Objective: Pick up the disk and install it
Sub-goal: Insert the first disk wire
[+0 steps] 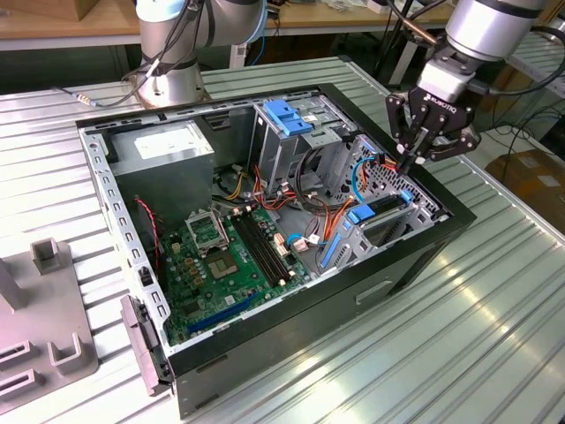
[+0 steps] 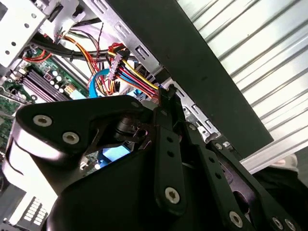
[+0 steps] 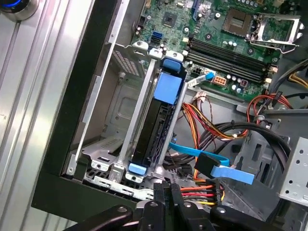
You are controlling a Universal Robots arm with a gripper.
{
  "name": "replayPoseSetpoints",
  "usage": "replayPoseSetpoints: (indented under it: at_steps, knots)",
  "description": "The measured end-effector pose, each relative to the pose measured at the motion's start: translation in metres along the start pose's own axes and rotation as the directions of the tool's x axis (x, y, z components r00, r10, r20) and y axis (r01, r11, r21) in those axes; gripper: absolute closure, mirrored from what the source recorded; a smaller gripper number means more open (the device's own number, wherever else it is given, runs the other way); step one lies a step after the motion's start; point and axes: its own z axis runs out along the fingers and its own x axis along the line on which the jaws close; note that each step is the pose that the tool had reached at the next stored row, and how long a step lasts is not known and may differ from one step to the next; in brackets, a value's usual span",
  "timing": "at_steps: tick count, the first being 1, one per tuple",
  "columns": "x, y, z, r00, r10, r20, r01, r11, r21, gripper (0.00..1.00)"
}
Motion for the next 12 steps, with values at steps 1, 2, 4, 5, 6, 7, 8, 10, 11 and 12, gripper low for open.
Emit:
replayPoseSetpoints:
  at_steps: [1,2,4,5,6,7,8,10,11,12]
  knots:
    - [0.0,0.0,0.0,1.0,0.008,-0.0002,-0.008,1.0,-0.0002,0.83]
    - [-0.0001,0.0002,0.0001,0.9998,0.017,-0.0001,-0.017,0.9998,-0.0004,0.83]
    - [-0.0005,0.0017,0.0001,0.9994,0.034,-0.0005,-0.034,0.9994,-0.0008,0.83]
    - [-0.0011,0.0036,0.0,0.9992,0.039,-0.0006,-0.039,0.9992,-0.001,0.83]
    - [-0.0021,0.0085,-0.0001,0.9992,0.039,-0.0006,-0.039,0.9992,-0.001,0.83]
    - [-0.003,0.0122,-0.0001,0.9992,0.039,-0.0006,-0.039,0.9992,-0.0009,0.83]
    - [-0.0033,0.0134,-0.0001,0.9991,0.042,-0.0007,-0.042,0.9991,-0.0009,0.83]
    - [-0.0034,0.0134,0.0001,0.9977,0.067,-0.001,-0.067,0.9977,-0.0015,0.83]
    - [-0.0034,0.0134,0.0004,0.9954,0.095,-0.0016,-0.095,0.9954,-0.0022,0.83]
    - [-0.0034,0.0135,0.0009,0.9922,0.125,-0.0021,-0.125,0.9922,-0.0028,0.83]
